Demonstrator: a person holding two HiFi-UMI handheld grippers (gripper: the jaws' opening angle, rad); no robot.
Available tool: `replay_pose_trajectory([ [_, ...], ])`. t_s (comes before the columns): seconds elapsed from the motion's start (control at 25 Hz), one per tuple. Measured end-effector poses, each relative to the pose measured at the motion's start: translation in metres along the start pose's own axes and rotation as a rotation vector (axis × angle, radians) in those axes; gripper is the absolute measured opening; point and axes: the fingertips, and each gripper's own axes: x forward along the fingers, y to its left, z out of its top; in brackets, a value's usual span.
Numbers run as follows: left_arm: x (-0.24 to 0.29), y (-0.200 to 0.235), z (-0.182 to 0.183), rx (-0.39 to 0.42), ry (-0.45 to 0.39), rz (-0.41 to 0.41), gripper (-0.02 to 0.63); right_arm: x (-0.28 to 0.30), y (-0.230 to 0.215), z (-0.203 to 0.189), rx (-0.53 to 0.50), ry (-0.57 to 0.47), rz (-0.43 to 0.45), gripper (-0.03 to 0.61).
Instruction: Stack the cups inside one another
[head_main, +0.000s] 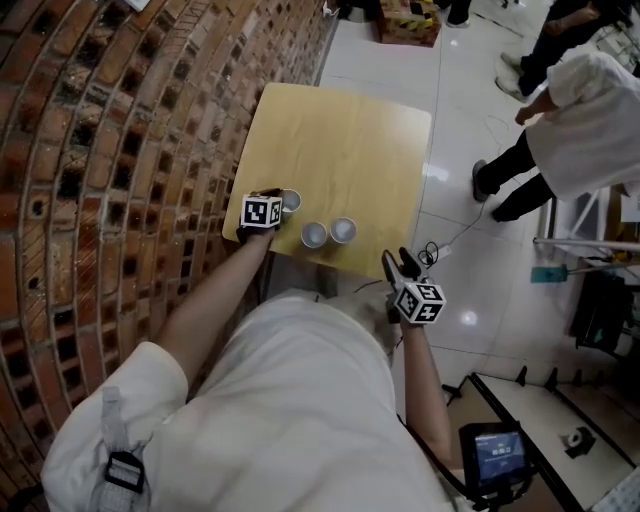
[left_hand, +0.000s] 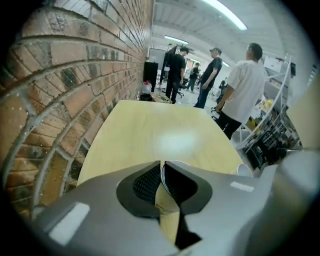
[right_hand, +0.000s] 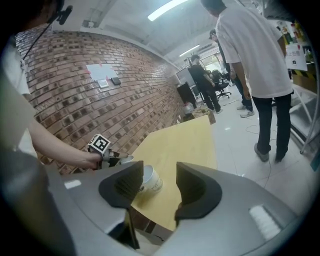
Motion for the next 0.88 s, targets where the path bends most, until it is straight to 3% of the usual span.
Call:
replay_pose_trajectory([
  [0.36, -0.015, -0.005, -0.008, -0.146, -0.171, -0.161, 0.049, 0.005, 0.023, -0.003, -0.043, 0.048, 0.000, 0.209],
  [0.64, -0.020, -0.002, -0.021, -0.121, -0.225, -0.194, 0.049, 0.015, 0.042, -0.010, -0.079, 0.094, 0.009, 0.209],
  [0.88, -0.023, 0.004, -0.032, -0.081, -0.241, -0.173, 0.055, 0.023, 0.055, -0.008, -0.108, 0.121, 0.020, 0.207],
])
